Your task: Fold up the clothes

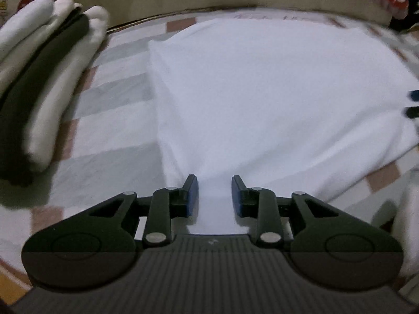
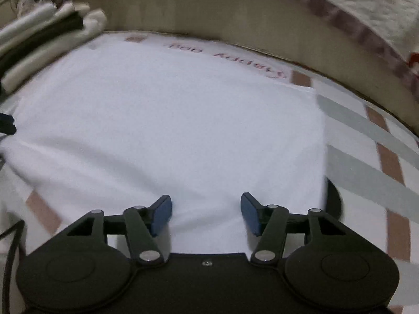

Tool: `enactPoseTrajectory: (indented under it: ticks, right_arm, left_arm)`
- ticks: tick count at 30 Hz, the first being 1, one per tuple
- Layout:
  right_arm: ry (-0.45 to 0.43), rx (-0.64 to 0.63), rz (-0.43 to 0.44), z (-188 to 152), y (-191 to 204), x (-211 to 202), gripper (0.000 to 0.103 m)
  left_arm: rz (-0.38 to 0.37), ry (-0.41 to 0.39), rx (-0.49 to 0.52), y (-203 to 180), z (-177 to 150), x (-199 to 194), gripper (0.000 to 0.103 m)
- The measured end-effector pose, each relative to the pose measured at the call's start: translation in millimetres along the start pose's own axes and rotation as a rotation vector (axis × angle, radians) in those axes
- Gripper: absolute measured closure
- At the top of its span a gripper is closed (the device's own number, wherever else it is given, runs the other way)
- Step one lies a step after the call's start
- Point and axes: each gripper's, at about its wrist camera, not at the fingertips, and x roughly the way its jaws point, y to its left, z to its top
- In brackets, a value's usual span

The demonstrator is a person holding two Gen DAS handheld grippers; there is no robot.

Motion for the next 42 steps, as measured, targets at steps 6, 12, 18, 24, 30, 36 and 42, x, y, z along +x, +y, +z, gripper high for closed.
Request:
enactPoseTrajectory:
  ticks: [6,12,18,24,30,36,42]
  right_arm:
    - [0.067,0.117,-0.019,-39,-19,-30,0.041]
    - [0.091,0.383,0.000,-60,-50,-50,0.040]
    - [-0.008,0.953,0.396,-89,-74,-28,0.038]
    - [-0.120,1.034,0.322,-73,-70,-9,0.038]
    - [-0.184,0.997,0.302,-53,-63,4,0.064]
    - [-0.244,0.813,0.317,-25,-66,-20,0.089]
    - [-0.357,0.522,0.468,71,-26,-59,0.090]
  left_arm:
    - [0.015,0.037,-0.019,6,-6,-6,0.075]
    - [0.021,-0.042,-0.157,27,-1,-22,0.062]
    - [-0.267,-0.197,-0.297,-2,44,-36,0.062]
    - [-0.365,-0.025,-0.416,-37,53,16,0.062]
    - [-0.318,0.059,-0.492,-22,45,31,0.062]
    - [-0.491,0.147,-0.604,10,27,36,0.060]
    - [-0.436,0.064,-0.834,70,12,32,0.060]
